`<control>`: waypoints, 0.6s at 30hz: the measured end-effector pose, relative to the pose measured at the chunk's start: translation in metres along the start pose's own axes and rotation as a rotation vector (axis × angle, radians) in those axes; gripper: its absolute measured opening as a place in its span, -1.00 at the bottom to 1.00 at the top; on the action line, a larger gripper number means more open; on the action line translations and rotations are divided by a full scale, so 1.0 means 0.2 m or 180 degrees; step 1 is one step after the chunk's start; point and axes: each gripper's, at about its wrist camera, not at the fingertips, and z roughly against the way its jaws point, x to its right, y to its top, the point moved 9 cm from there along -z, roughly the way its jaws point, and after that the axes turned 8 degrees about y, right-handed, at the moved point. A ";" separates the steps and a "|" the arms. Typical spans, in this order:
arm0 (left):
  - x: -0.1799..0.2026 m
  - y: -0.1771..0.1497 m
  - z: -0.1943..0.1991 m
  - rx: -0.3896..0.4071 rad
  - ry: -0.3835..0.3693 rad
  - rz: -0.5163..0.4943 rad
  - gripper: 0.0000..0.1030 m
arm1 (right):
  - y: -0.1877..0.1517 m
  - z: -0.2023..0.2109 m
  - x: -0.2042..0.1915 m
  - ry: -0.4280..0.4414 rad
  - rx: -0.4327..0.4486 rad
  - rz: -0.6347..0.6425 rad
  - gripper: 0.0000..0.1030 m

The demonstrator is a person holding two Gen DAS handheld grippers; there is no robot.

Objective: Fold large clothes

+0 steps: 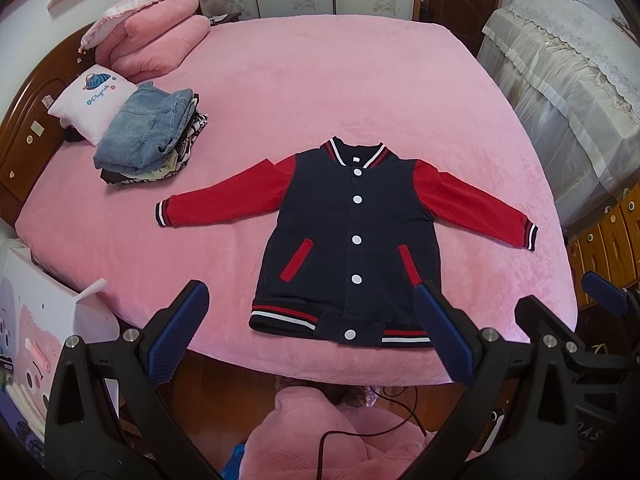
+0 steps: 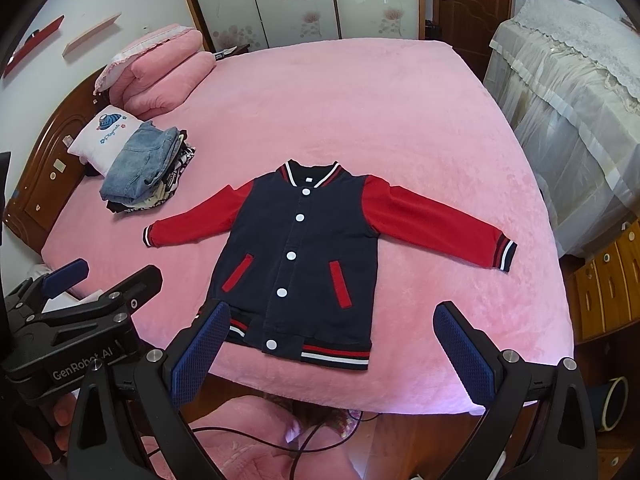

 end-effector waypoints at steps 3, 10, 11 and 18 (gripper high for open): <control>-0.01 0.00 -0.01 0.0007 0.0012 -0.0004 0.96 | 0.01 0.01 -0.01 -0.0013 0.0027 0.0011 1.00; -0.04 -0.02 -0.10 -0.0141 -0.0061 0.0070 0.96 | 0.03 -0.03 -0.06 -0.0017 -0.0039 0.0040 1.00; -0.05 -0.03 -0.12 -0.0190 -0.0086 0.0087 0.96 | 0.03 -0.05 -0.08 -0.0022 -0.0064 0.0045 1.00; -0.25 -0.13 -0.47 -0.0908 -0.0373 0.0459 0.96 | 0.01 -0.28 -0.18 0.0044 -0.0474 -0.0051 1.00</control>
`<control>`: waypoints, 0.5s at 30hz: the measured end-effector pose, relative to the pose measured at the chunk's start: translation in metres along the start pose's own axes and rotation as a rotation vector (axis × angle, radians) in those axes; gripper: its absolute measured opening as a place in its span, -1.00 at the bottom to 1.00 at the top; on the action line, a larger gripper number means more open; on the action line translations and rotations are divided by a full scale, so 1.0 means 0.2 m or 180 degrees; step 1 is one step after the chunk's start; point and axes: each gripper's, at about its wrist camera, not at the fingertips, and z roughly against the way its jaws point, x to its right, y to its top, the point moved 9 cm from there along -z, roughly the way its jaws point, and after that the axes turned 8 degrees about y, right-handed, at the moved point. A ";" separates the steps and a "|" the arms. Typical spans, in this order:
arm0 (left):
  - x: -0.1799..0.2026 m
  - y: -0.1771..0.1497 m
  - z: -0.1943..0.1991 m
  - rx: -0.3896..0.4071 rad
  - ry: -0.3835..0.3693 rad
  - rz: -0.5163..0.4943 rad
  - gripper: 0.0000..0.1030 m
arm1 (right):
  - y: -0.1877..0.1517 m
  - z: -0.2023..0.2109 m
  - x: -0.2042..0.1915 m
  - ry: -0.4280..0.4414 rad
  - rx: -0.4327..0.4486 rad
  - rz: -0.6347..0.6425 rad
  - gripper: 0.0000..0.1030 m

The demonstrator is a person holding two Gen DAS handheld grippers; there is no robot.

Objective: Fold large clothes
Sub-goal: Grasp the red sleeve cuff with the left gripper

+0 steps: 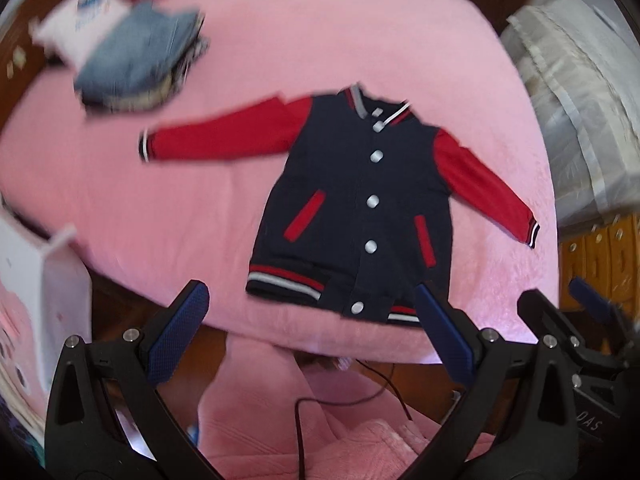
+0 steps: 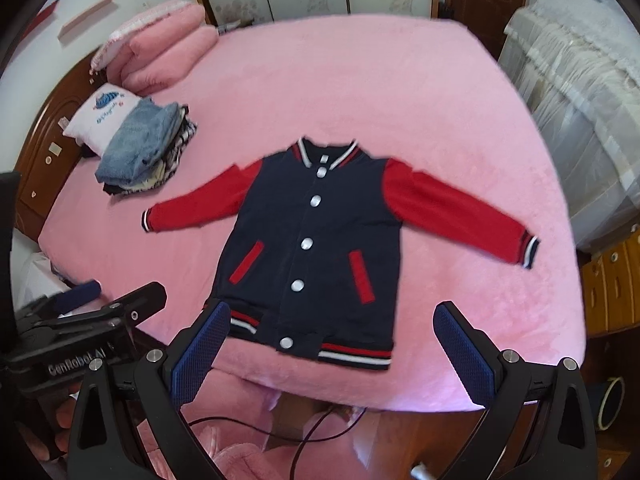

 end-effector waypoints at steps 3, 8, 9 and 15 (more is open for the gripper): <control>-0.18 0.00 -0.20 -0.0371 -0.0145 0.0369 0.96 | -0.01 -0.14 -0.04 -0.0049 -0.0230 -0.0080 1.00; -0.52 0.07 -0.48 -0.0792 -0.0269 0.0892 0.96 | 0.02 -0.37 -0.14 -0.0246 -0.0459 -0.0165 1.00; -0.59 0.09 -0.54 -0.0870 -0.0302 0.0998 0.96 | 0.04 -0.42 -0.17 -0.0285 -0.0495 -0.0184 1.00; -0.95 0.27 -0.91 -0.1156 -0.0549 0.1554 0.95 | 0.13 -0.73 -0.27 -0.0561 -0.0721 -0.0436 1.00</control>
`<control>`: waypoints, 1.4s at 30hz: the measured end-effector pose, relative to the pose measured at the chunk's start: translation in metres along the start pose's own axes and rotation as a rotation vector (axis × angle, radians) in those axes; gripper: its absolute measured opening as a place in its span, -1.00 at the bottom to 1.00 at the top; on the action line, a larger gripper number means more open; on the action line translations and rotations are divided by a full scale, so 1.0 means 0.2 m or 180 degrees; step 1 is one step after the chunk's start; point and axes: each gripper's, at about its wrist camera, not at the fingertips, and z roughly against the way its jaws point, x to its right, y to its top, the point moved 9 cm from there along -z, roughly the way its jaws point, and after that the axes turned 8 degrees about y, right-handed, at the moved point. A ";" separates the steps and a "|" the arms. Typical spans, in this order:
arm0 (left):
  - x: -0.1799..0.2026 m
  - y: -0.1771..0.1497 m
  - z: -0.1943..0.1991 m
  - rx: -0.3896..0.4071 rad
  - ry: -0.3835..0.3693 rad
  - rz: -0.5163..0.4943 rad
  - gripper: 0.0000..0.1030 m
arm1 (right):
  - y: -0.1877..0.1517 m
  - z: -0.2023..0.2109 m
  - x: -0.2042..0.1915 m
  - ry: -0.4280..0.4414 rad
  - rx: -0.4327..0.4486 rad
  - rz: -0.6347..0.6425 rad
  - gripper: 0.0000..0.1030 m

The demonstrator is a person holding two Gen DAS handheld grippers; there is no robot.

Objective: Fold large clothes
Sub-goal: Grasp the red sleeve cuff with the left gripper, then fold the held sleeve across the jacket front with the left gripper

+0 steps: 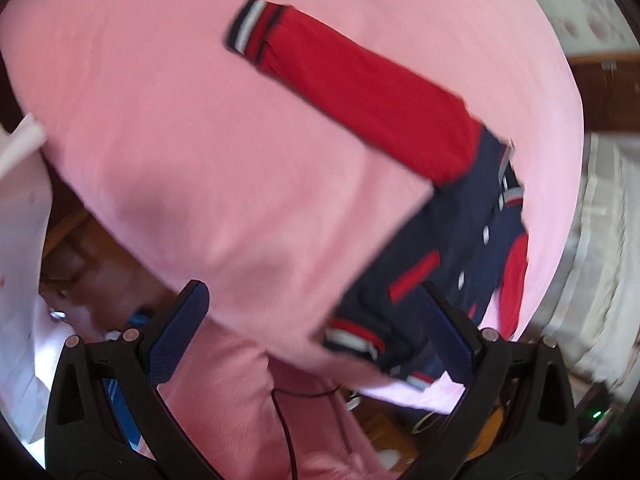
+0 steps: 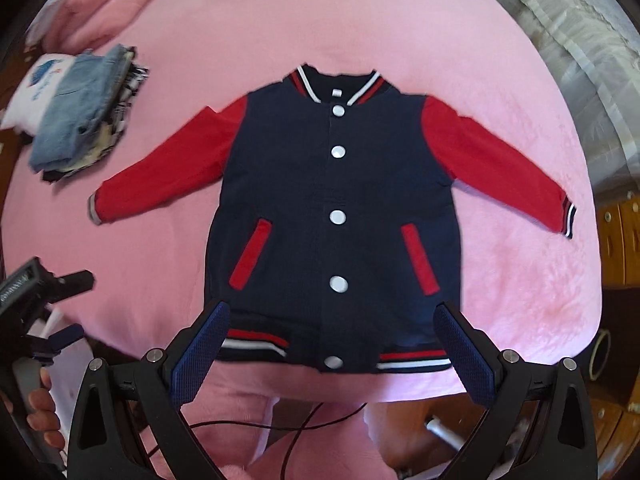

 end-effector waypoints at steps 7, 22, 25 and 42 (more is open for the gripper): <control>-0.19 0.58 -0.18 0.0203 -0.0402 0.0722 0.68 | 0.15 -0.20 -0.15 -0.0186 -0.0067 -0.0195 1.00; -0.16 1.02 -0.33 0.0563 -0.1001 0.1102 -0.53 | 0.08 -0.47 -0.37 -0.0162 -0.0293 -0.0298 1.00; -0.08 1.03 -0.26 0.0675 -0.1051 0.0984 -0.61 | 0.06 -0.48 -0.37 -0.0135 -0.0299 -0.0340 1.00; 1.09 0.71 0.68 0.1989 -0.1335 -0.0594 -0.64 | 0.17 -0.30 0.03 0.0087 0.0023 -0.0456 1.00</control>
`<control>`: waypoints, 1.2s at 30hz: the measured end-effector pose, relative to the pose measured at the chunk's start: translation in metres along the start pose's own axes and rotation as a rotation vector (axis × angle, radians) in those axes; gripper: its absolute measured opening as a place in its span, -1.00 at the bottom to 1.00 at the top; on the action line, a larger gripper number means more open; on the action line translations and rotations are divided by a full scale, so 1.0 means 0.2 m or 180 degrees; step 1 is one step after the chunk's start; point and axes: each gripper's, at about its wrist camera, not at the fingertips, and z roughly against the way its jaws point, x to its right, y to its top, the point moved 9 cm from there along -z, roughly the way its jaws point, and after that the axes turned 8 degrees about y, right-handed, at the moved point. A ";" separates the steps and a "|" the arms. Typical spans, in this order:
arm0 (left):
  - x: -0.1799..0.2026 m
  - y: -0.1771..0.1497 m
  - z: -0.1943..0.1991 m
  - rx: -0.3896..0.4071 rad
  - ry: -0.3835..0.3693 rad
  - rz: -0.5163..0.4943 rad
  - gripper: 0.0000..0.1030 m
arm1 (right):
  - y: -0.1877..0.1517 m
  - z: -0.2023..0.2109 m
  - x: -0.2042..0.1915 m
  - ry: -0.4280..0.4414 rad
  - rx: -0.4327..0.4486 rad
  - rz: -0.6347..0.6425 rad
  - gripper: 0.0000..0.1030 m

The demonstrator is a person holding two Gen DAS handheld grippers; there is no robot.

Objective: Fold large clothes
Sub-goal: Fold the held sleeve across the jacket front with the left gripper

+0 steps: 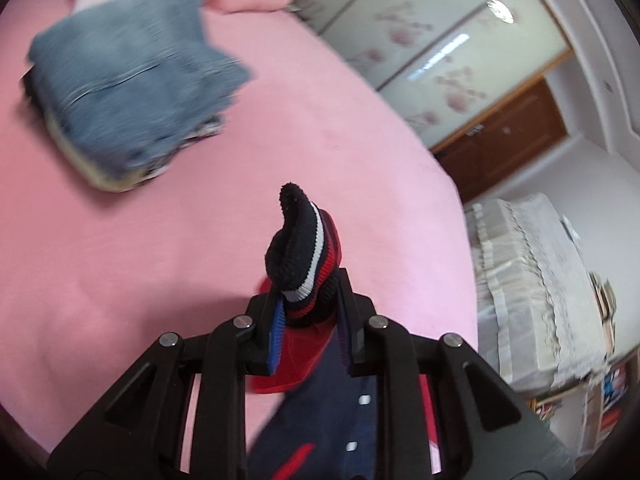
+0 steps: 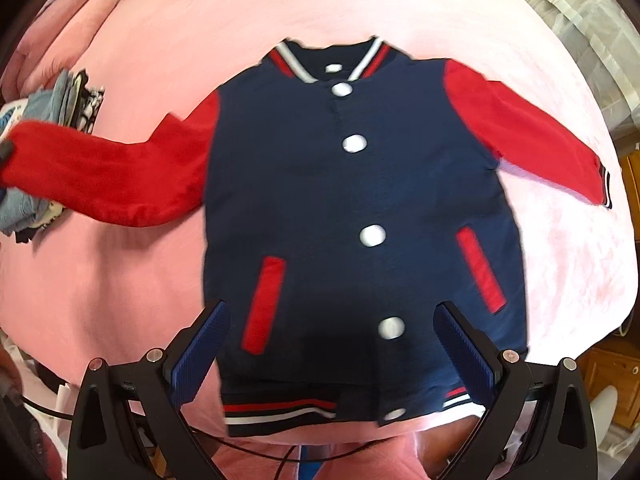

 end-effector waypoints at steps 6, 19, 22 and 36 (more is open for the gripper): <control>0.51 -0.37 0.13 0.0066 0.0123 -0.0540 -0.64 | 0.10 0.13 0.29 0.0003 0.0133 0.0101 1.00; 1.09 -1.33 -0.49 -0.1103 0.0638 -0.1666 -0.30 | 0.31 0.19 0.98 -0.0138 0.0266 -0.0200 1.00; 1.12 -1.38 -0.52 -0.1230 0.0606 -0.1723 0.06 | 0.35 0.16 1.04 -0.0111 0.0256 -0.0190 1.00; 0.39 -0.97 -0.38 -0.1292 0.1482 -0.1061 0.38 | 0.64 -0.13 0.56 0.1138 0.0169 0.0053 0.35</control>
